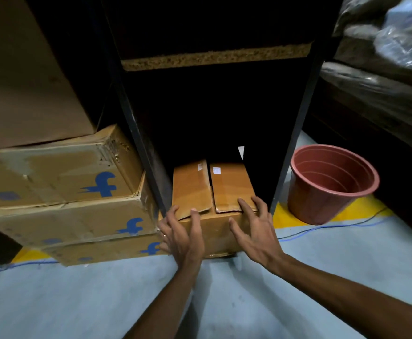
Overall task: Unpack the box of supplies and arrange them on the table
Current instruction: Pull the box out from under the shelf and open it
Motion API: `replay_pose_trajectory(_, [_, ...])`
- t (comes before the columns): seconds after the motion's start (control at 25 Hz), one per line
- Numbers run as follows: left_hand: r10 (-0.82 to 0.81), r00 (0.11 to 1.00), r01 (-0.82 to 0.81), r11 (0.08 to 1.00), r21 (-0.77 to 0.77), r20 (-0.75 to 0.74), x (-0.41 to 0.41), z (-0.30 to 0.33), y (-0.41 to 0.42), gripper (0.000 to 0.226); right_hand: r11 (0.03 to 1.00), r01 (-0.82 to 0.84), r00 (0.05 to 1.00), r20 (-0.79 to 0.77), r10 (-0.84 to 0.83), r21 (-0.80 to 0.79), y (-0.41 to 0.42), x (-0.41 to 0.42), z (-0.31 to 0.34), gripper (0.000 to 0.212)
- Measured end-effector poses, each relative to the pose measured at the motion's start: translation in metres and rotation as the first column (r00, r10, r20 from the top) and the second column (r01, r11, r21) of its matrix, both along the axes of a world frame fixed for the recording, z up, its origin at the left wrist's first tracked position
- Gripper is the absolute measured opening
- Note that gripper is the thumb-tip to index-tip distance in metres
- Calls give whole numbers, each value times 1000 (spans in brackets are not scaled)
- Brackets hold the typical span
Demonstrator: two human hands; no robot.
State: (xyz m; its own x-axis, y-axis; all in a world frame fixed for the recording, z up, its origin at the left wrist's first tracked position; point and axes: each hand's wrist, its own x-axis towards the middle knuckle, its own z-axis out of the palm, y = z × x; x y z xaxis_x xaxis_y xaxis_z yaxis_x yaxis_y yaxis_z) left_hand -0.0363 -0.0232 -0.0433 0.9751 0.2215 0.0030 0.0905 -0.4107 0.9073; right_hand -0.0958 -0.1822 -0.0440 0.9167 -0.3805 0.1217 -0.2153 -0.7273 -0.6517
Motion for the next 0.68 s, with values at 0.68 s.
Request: replay_pose_trajectory(0.68, [-234,964,252,954,163,-125,46,7,15,68,981,129,966,-242,-91,148,-22,45,5,82])
